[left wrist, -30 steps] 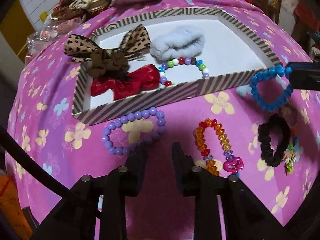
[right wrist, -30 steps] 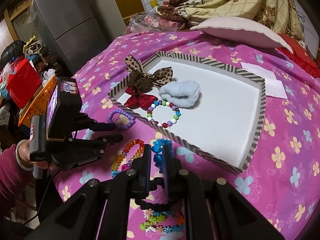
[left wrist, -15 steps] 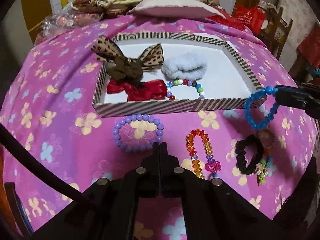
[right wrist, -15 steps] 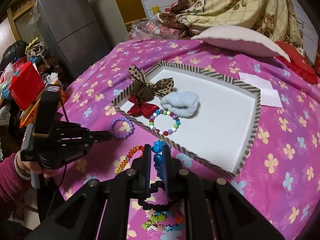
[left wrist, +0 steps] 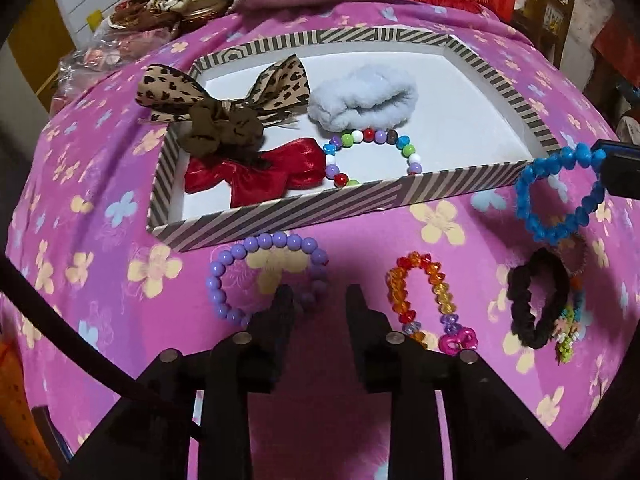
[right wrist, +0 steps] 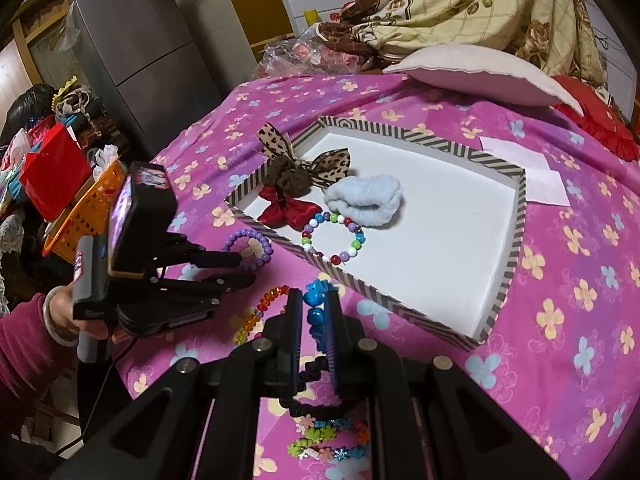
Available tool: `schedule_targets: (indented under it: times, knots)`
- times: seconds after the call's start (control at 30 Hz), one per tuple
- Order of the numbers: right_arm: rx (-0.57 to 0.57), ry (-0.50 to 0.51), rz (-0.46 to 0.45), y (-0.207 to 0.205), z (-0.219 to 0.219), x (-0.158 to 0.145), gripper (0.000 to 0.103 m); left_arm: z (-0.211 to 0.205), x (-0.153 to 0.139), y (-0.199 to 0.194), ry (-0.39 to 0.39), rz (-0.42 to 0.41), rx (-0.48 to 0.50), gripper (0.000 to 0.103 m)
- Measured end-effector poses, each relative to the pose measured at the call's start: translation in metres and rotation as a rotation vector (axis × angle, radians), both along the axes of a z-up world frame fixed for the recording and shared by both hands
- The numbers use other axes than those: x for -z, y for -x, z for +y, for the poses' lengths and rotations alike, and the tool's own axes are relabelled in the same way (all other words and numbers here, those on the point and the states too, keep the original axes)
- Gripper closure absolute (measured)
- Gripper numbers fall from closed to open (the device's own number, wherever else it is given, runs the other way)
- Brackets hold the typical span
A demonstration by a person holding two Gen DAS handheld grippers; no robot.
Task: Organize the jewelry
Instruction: 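Grasp the purple bead bracelet with the left tool while the right tool holds the blue bracelet, then carry the purple and blue bracelets into the tray and open both tools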
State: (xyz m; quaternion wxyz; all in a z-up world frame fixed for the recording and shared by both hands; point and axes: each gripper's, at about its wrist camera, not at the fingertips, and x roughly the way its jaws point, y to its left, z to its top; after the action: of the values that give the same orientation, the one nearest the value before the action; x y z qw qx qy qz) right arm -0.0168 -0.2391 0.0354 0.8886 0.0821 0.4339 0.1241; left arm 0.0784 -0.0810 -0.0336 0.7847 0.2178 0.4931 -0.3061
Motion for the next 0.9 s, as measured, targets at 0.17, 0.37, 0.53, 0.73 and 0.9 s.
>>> schedule_targets:
  times: [0.17,0.37,0.53,0.73,0.9]
  knots:
    - [0.009,-0.016,-0.002,-0.003,-0.006,0.002,0.092,-0.007,0.004,-0.002,-0.027,0.013,0.047,0.054]
    - [0.008,-0.018,-0.005,-0.004,-0.008,0.003,0.092,-0.005,0.002,-0.01,0.002,0.07,0.012,0.07]
    - [0.011,-0.01,-0.011,-0.003,-0.008,-0.002,0.092,0.001,0.004,-0.003,0.031,0.071,-0.031,0.072]
    - [0.018,0.0,-0.029,-0.001,-0.01,-0.015,0.092,0.016,-0.014,0.005,0.112,0.071,-0.087,0.072]
    - [0.027,0.01,-0.05,-0.005,-0.011,-0.029,0.092,0.023,-0.05,0.006,0.189,0.047,-0.108,0.072]
